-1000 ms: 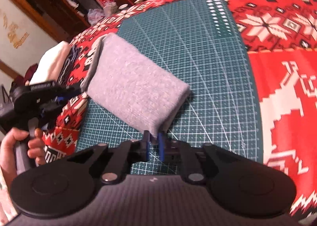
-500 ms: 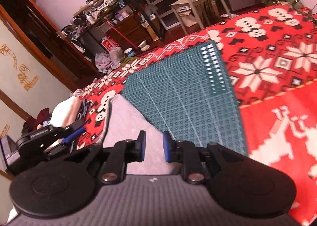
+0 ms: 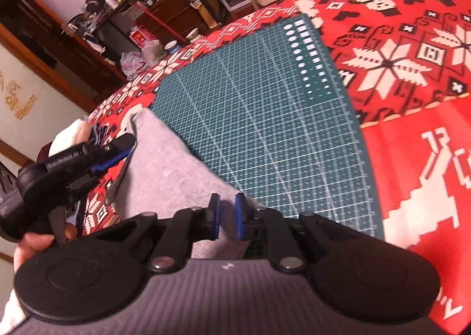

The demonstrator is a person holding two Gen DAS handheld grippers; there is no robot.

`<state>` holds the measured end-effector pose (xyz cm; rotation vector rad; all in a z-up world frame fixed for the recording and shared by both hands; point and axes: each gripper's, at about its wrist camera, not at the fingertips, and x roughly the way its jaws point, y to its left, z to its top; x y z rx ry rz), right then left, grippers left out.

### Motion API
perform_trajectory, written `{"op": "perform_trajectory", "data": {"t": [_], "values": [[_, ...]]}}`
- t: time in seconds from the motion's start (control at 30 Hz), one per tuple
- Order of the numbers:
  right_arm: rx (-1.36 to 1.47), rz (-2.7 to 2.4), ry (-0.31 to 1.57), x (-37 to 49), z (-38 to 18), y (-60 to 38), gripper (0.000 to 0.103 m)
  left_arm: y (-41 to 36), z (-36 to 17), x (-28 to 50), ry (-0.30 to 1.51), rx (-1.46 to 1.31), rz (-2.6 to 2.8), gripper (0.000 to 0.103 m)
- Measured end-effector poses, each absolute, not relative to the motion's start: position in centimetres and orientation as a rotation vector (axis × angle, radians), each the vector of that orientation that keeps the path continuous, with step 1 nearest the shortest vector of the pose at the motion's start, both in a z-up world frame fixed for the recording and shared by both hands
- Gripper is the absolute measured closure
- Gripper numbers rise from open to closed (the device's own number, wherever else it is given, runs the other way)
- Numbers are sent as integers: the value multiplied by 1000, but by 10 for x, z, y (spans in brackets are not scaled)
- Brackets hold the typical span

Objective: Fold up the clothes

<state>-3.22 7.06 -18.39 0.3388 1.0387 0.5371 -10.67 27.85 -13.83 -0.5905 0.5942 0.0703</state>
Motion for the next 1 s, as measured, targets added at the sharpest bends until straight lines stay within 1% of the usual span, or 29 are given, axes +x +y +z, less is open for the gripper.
{"op": "perform_trajectory", "data": {"t": [0.07,0.13,0.3,0.37,0.57,0.67,0.73,0.83,0.87,0.93,1.0], "values": [[325,516,1027,-33,-181,68,91,278,-137,-108,586,-578,80,92],[334,503,993,-33,-177,64,86,280,-133,-111,567,-584,78,92],[388,584,909,-30,-166,71,86,273,-118,-119,535,-584,11,93],[362,624,897,-30,-166,82,86,265,-119,-116,565,-581,-31,98],[243,687,898,-31,-176,118,86,243,-136,-99,696,-480,-58,101],[118,667,926,-33,-185,134,86,233,-144,-95,711,-381,-48,100],[83,668,913,-35,-188,137,87,229,-142,-95,707,-357,-42,101],[149,677,916,-30,-180,129,84,232,-136,-102,683,-381,-48,100],[171,679,902,-28,-177,123,83,234,-132,-105,672,-400,-52,97],[173,675,893,-22,-173,115,77,237,-123,-116,651,-429,-39,96],[153,684,915,-18,-172,109,77,240,-114,-129,650,-450,-19,96]]}}
